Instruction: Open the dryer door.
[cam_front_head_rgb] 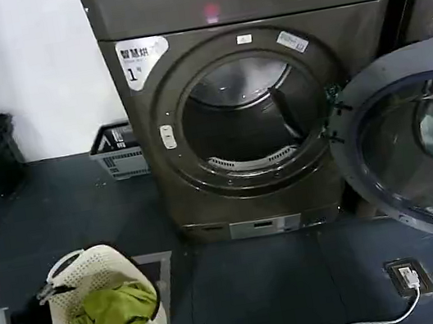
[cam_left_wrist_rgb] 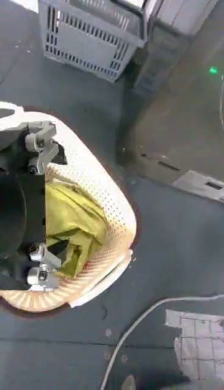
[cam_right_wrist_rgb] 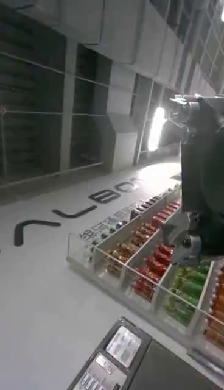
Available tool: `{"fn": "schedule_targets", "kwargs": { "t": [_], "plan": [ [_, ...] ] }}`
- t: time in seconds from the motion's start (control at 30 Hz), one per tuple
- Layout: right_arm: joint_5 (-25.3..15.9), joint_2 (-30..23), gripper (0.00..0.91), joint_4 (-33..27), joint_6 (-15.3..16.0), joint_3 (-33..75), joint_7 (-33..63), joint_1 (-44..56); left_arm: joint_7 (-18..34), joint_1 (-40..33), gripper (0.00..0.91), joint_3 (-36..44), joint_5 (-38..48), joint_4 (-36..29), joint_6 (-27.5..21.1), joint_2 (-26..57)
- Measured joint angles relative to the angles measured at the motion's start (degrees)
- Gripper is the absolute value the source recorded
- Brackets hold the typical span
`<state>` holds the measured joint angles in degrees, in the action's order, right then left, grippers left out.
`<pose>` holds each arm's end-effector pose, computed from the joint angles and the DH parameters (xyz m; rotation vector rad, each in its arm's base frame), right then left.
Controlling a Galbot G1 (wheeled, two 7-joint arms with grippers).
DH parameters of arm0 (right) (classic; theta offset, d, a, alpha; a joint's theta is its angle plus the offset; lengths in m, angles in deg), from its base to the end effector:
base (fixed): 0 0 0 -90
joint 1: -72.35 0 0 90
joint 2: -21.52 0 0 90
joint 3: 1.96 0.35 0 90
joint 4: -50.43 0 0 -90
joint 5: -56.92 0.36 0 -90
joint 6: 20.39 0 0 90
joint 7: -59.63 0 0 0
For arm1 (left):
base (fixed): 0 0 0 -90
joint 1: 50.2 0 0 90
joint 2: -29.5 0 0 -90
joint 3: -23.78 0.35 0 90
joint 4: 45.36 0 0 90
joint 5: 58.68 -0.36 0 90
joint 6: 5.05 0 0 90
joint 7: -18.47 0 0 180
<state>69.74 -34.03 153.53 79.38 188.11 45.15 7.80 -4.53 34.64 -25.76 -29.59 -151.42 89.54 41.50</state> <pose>-0.0665 -0.4365 0.0028 1.5713 2.2315 -0.9113 0.2772 0.2916 -0.1432 -1.0991 -1.9417 -1.2441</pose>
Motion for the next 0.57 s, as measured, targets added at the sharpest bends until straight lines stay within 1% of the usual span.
{"fn": "schedule_targets", "kwargs": {
  "t": [0.37,0.57],
  "plan": [
    [-0.9,0.0,0.907,-0.4,-0.1,-0.3,-0.6,-0.4,-1.5,1.1,0.907,-0.9,-3.7,1.0,-1.5,0.6],
    [-1.0,0.1,0.907,-0.9,-0.1,0.2,-0.8,0.1,-1.4,0.9,0.907,-1.0,-5.3,1.0,-2.9,0.9]
  ]
}}
